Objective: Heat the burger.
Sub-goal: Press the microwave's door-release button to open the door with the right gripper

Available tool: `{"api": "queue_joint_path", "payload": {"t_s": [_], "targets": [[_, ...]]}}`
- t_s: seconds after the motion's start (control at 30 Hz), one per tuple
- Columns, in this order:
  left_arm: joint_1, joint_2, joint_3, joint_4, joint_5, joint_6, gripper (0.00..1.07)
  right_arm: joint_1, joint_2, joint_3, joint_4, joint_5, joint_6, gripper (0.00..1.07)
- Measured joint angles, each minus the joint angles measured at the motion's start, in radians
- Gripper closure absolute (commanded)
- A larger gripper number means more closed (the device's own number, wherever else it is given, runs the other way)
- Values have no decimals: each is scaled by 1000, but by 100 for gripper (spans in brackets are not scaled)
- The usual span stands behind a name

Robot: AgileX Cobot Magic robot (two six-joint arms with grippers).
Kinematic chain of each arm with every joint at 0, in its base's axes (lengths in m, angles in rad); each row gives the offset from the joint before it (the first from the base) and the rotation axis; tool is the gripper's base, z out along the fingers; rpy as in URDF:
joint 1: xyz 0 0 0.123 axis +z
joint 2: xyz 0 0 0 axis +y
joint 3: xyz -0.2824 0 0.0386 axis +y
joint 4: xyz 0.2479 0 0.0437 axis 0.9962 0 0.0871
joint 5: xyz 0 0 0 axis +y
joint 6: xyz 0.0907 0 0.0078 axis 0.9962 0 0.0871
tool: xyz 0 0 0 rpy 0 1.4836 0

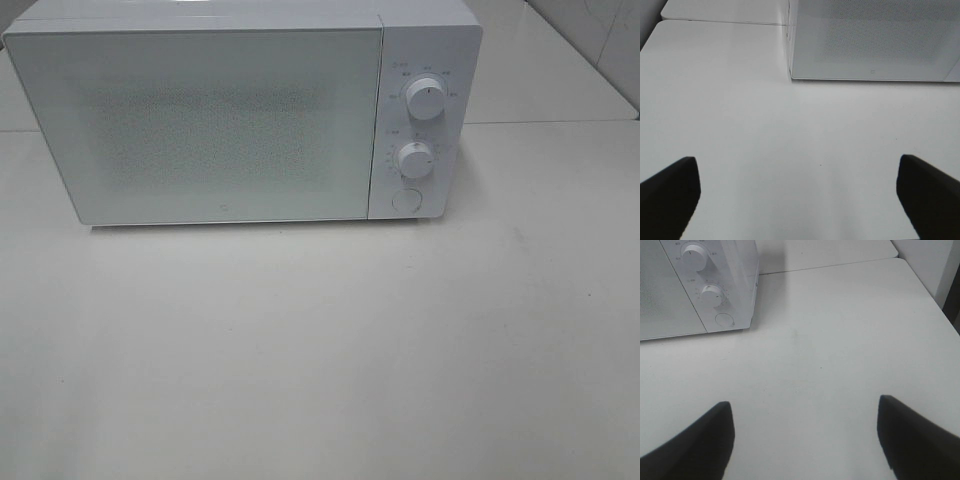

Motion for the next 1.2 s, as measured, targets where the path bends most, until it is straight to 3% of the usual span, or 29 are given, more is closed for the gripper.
{"api": "queue_joint_path", "payload": {"t_s": [0.87, 1.2], "targets": [[0, 0, 0, 0, 0, 0, 6, 0, 19, -31, 1, -19, 0, 31], [0, 0, 0, 0, 0, 0, 6, 0, 190, 7, -12, -288, -5, 31]]}}
